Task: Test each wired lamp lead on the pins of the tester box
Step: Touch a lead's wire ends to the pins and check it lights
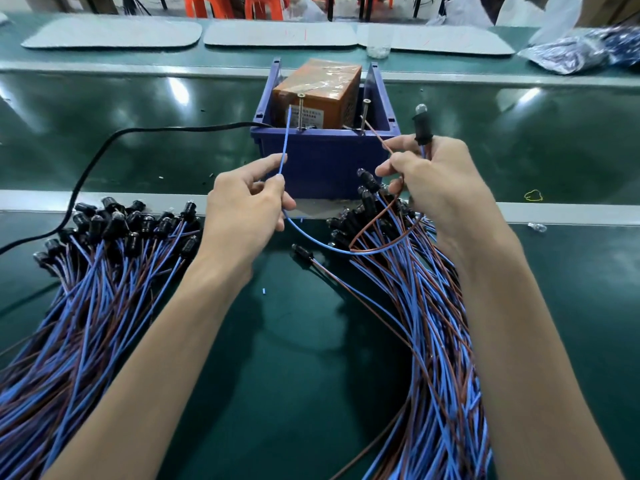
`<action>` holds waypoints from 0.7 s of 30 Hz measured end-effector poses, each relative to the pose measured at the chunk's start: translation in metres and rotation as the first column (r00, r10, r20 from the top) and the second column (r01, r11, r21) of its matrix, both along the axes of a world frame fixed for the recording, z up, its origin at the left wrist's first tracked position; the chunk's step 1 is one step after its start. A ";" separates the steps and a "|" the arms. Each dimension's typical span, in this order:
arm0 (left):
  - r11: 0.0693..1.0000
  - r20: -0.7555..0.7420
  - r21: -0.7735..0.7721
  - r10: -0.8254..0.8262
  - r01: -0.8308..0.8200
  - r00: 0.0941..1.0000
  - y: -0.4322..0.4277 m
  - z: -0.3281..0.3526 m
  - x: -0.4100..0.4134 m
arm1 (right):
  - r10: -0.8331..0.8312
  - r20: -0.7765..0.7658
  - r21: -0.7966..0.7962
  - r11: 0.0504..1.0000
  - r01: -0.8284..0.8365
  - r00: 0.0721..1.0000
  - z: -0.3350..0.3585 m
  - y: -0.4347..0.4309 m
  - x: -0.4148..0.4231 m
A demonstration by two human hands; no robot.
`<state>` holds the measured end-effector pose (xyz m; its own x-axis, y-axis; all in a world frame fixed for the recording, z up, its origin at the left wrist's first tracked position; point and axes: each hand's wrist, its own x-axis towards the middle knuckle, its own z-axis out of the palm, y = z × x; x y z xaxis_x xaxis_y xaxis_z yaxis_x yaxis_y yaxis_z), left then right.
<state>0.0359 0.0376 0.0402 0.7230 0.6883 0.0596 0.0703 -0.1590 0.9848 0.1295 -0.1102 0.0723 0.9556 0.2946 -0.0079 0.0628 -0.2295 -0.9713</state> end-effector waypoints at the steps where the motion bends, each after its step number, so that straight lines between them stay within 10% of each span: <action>1: 1.000 0.001 -0.004 0.001 -0.001 1.000 0.000 -0.001 0.001 | -0.001 0.001 0.002 1.000 0.001 1.000 0.000 0.000 0.000; 21: 0.998 0.017 -0.017 -0.059 0.059 0.998 0.001 -0.006 0.002 | -0.030 0.078 0.000 1.000 0.030 0.996 0.000 -0.002 0.000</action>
<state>0.0377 0.0382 0.0339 0.7616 0.6453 0.0601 0.0452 -0.1455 0.9883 0.1297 -0.1122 0.0719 0.9616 0.2661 0.0671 0.1319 -0.2337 -0.9633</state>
